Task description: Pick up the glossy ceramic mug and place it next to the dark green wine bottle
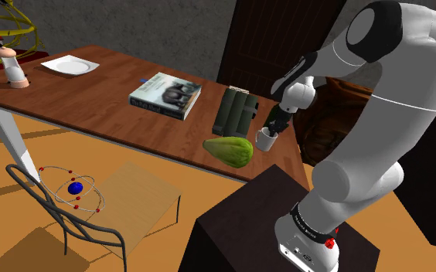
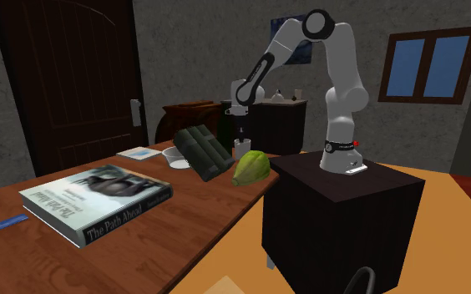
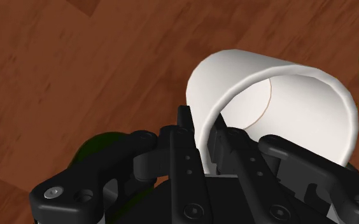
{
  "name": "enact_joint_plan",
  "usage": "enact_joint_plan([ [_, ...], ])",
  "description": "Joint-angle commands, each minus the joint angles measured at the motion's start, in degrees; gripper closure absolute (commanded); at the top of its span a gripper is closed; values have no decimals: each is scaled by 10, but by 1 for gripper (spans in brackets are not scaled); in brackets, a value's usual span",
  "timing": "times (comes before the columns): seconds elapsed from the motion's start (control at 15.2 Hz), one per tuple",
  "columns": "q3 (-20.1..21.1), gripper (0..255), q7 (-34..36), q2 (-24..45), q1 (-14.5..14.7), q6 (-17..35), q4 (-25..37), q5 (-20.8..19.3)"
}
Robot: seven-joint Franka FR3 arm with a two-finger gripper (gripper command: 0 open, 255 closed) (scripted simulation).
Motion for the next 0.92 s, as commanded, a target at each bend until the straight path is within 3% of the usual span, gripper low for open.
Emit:
enact_joint_plan([
  [0.0, 5, 255, -9, 16, -4, 15, 0, 12],
  [0.59, 10, 255, -17, 31, -7, 28, 1, 22],
  [0.66, 10, 0, -17, 31, -7, 28, 1, 22],
  [0.86, 10, 0, -17, 31, -7, 28, 1, 22],
])
